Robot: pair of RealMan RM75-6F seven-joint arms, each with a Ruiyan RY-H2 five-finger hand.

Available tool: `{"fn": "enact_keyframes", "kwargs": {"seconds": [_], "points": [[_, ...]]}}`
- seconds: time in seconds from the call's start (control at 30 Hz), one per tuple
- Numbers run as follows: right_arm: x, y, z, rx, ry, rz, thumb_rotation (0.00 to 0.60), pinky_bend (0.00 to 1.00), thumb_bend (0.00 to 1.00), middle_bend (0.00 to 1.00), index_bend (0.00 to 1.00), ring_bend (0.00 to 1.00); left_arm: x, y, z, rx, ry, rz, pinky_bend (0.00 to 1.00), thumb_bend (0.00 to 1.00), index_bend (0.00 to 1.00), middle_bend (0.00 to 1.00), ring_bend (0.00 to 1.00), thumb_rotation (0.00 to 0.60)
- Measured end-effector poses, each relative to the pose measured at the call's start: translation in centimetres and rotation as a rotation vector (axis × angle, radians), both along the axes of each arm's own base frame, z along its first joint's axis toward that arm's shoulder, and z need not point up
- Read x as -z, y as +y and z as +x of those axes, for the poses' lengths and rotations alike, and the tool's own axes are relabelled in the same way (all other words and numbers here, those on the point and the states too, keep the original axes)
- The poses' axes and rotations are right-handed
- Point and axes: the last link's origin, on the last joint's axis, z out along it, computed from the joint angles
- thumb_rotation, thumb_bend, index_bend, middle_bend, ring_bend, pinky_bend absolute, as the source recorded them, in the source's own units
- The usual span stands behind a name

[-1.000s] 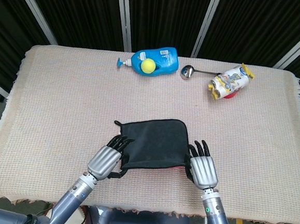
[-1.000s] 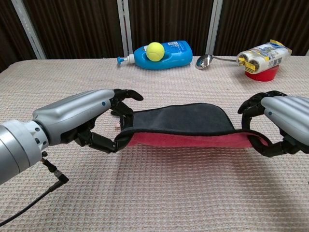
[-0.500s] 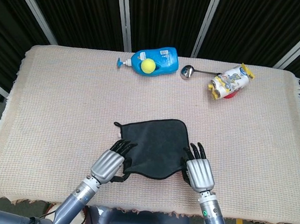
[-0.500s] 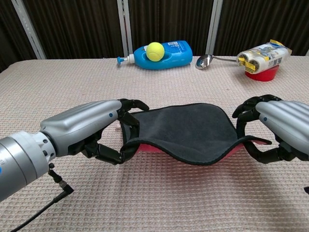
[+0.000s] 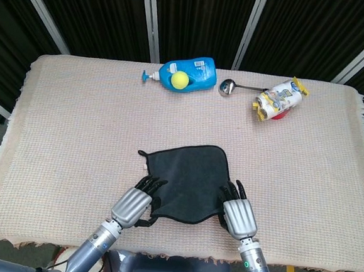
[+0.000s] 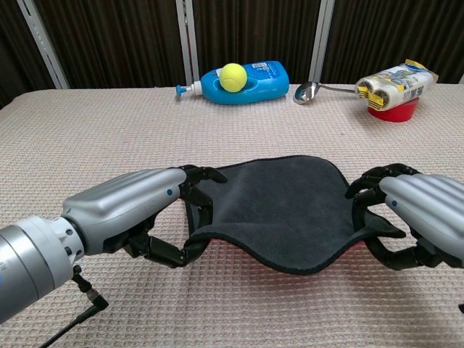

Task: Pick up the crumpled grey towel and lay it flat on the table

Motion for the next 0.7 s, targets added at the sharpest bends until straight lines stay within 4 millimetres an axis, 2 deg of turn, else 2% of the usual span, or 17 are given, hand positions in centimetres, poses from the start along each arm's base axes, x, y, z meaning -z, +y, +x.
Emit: {"fn": "enact_keyframes", "kwargs": {"seconds": [0.13,0.27,0.43,0.53,0.7], "points": [[0.4,0.4,-0.1,0.004,-0.001,0.014,0.600,0.05,0.57,0.24,0.57,0.11,0.2,-0.2,0.0,0.000,0.002,-0.008,0.00,0.44,0.50,0.06,0.00,0.600],[0.6,0.5,-0.1,0.009,0.001,0.023,0.600,0.05,0.57,0.24,0.45,0.09,0.2,-0.3,-0.1,0.002,0.008,-0.015,0.00,0.40,0.44,0.04,0.00,0.600],[0.7,0.7,-0.2,0.011,0.014,0.036,0.600,0.05,0.57,0.17,0.17,0.03,0.3,-0.5,-0.4,0.003,0.026,-0.029,0.00,0.32,0.33,0.03,0.00,0.600],[0.8,0.8,-0.2,0.013,0.025,0.041,0.600,0.04,0.54,0.13,0.04,0.01,0.2,-0.6,-0.5,0.005,0.029,-0.038,0.00,0.28,0.29,0.01,0.00,0.600],[0.7,1.2,-0.3,0.020,0.041,0.053,0.600,0.02,0.44,0.02,0.00,0.00,0.0,-0.8,-0.6,0.018,0.036,-0.053,0.00,0.19,0.20,0.00,0.00,0.600]]}}
